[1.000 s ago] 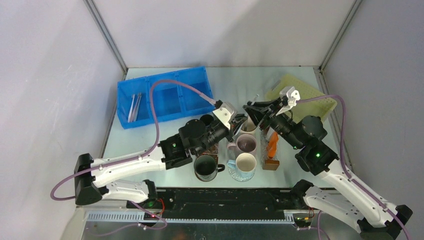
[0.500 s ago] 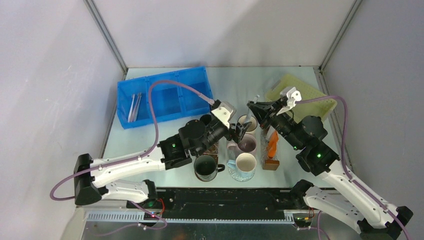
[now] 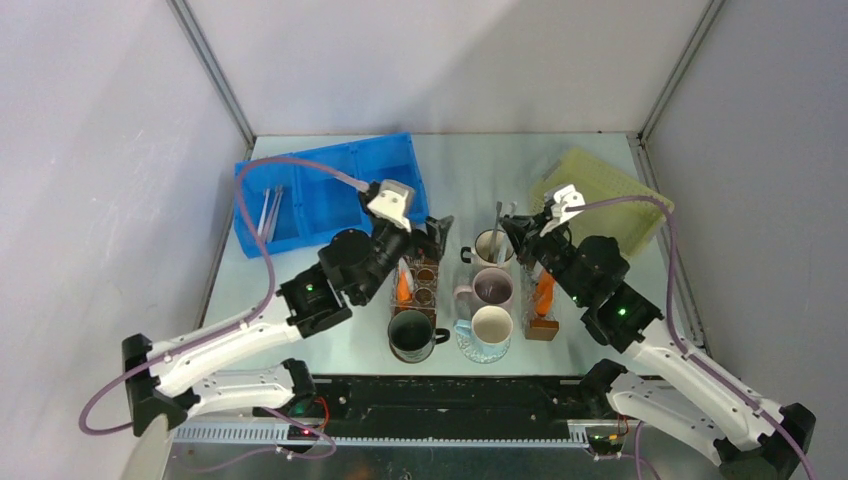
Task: Prepare toiletry sets of a toothbrush and toothpaste on the tray
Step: Place the toothbrush in the cup.
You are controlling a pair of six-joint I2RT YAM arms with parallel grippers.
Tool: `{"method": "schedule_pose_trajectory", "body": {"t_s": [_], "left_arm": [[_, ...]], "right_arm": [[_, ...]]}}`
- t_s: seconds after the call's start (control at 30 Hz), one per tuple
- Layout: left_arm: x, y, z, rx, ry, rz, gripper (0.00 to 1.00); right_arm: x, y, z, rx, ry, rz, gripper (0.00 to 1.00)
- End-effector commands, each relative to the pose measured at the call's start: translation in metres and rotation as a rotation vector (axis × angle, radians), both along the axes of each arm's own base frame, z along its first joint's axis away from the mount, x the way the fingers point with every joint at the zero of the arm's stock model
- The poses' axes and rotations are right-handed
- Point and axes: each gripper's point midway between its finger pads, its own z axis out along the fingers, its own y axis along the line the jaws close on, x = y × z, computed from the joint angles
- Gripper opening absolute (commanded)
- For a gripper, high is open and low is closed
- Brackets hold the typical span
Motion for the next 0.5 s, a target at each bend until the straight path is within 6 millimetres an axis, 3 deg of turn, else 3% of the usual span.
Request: {"method": "schedule_pose_trajectory", "body": {"t_s": [0.0, 0.23, 0.47], "left_arm": [[0.015, 0.048, 0.0, -0.058, 0.048, 0.171, 1.0], [0.028, 0.112, -0.016, -0.086, 0.113, 0.347, 1.0], [0.026, 0.154, -0.019, -0.111, 0.118, 0.452, 0.99]], "right_arm": [[0.01, -0.002, -0.027, 0.013, 0.044, -0.072, 0.0], [0.022, 0.003, -0.08, -0.024, 0.107, -0.123, 0.0], [0.027, 0.005, -0.123, 0.001, 0.156, -0.174, 0.0]]}}
